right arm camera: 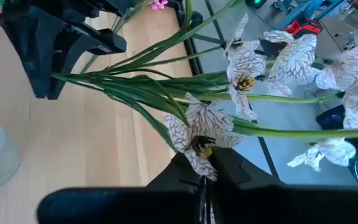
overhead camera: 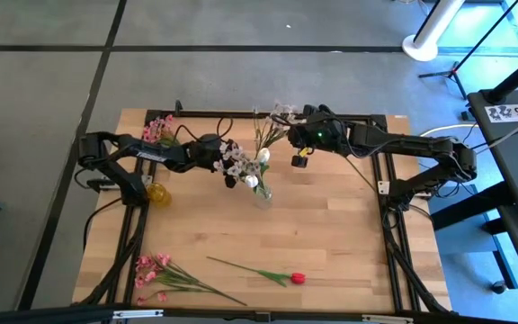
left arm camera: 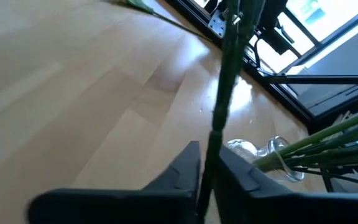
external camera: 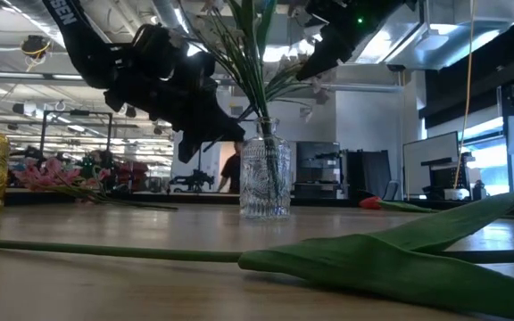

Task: Sort flowers into vase by color
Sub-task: Put the white flower into the transparent vase

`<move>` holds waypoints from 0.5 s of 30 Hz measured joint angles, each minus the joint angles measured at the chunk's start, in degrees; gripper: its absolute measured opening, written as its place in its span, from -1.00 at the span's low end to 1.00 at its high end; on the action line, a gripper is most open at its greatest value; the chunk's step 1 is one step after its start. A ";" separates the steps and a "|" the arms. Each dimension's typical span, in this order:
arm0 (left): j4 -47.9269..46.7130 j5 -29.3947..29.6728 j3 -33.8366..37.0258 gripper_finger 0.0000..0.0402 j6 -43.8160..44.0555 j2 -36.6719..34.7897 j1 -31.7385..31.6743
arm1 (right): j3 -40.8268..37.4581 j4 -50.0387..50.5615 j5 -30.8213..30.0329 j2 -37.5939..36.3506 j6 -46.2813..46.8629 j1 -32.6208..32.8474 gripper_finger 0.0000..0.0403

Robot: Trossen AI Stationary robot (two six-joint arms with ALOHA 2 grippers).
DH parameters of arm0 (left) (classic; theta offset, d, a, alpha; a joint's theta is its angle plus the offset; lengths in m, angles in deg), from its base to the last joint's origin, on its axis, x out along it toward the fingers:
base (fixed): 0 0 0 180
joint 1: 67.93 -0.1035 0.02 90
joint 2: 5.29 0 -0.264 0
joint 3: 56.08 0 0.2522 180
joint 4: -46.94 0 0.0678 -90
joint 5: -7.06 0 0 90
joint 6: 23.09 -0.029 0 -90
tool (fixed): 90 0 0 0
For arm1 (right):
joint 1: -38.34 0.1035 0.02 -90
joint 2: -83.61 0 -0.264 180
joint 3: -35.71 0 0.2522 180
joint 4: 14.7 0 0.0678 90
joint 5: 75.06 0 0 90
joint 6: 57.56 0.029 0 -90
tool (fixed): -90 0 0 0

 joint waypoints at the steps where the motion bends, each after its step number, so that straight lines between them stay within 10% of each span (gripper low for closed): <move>1: 0.00 0.23 0.00 -0.93 0.36 -0.01 0.00 | 0.00 0.02 0.02 0.00 -0.02 0.00 -0.94; 7: -3.30 1.08 0.02 -0.98 -0.23 -3.57 -0.13 | 0.00 -0.14 1.02 -0.12 0.96 0.00 -0.86; 15: -10.50 7.04 -0.02 -0.99 -5.43 -18.43 -4.45 | 7.96 2.18 4.05 -1.41 15.31 -0.03 -0.22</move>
